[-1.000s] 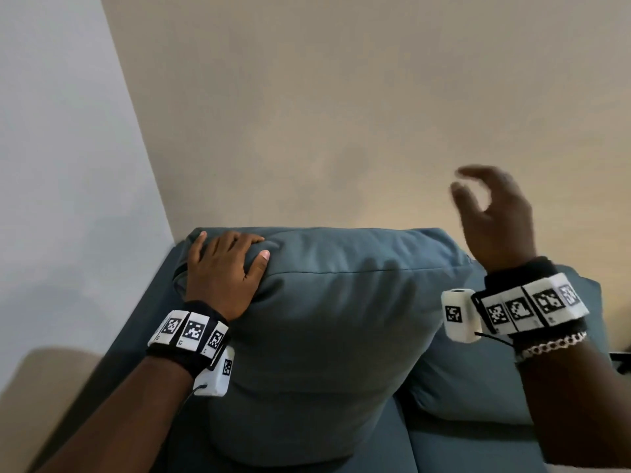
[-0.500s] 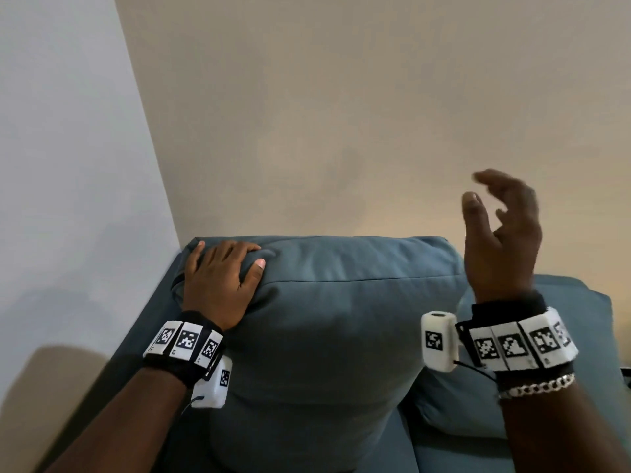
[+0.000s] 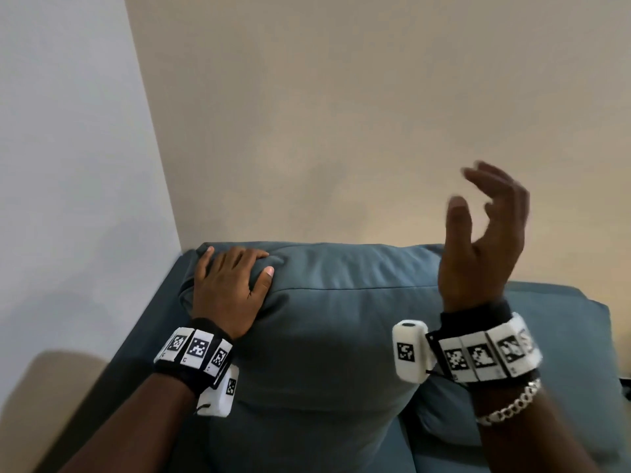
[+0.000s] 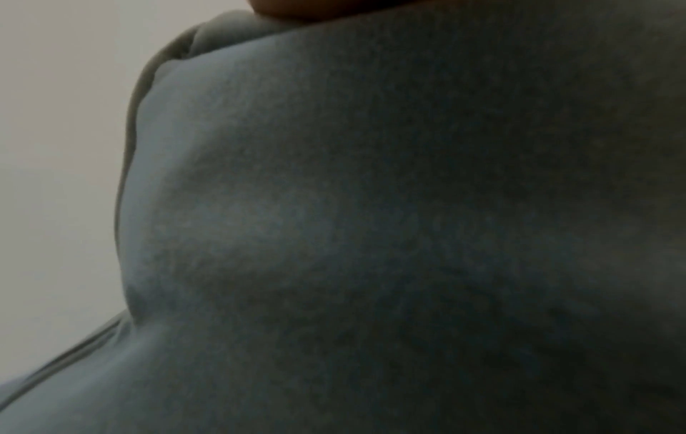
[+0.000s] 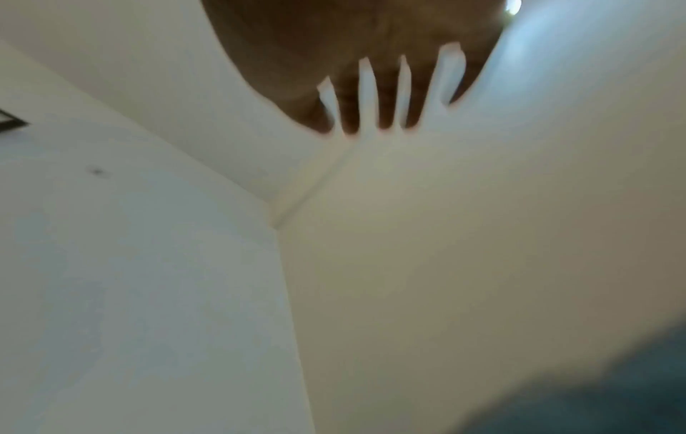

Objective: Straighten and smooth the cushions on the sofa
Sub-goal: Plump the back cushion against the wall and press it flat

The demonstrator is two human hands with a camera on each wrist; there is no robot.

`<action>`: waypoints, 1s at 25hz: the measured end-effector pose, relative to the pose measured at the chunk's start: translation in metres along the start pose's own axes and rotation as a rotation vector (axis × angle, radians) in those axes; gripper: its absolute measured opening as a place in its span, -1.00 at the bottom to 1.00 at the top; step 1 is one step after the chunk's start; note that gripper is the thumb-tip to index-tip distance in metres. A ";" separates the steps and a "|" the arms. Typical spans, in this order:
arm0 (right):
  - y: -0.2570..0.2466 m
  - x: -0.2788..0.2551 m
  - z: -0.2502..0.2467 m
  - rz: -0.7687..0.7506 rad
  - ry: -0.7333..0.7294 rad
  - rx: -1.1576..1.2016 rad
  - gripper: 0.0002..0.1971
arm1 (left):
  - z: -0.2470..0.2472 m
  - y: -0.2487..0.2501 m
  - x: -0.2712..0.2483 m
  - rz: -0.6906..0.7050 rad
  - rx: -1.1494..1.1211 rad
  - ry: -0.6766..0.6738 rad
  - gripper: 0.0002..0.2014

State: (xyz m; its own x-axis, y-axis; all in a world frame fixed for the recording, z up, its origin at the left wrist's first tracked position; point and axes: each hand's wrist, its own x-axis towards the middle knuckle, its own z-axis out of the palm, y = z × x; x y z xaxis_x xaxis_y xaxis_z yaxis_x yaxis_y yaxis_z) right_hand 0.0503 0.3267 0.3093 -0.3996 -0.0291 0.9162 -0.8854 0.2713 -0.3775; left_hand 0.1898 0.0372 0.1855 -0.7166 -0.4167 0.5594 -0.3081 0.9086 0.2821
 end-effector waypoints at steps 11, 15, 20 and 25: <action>-0.005 -0.011 0.031 0.051 -0.089 -0.133 -0.53 | 0.000 -0.003 0.007 0.008 -0.064 0.001 -0.59; 0.013 -0.097 0.074 -0.019 -1.272 -0.776 -0.28 | 0.005 -0.002 -0.005 0.054 -0.070 -0.062 -0.58; -0.013 0.003 0.055 0.116 -0.438 -0.241 -0.60 | 0.006 -0.008 0.007 0.018 -0.078 -0.016 -0.58; -0.025 -0.095 0.098 -0.098 -1.022 -0.718 -0.32 | -0.005 -0.007 -0.001 0.021 0.003 -0.075 -0.52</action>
State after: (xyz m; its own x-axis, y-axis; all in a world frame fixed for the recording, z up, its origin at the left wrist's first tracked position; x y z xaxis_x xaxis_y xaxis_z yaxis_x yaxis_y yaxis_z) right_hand 0.0870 0.2282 0.2189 -0.6251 -0.7238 0.2920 -0.7211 0.6788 0.1387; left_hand 0.1959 0.0311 0.1864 -0.7681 -0.3938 0.5049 -0.2940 0.9174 0.2683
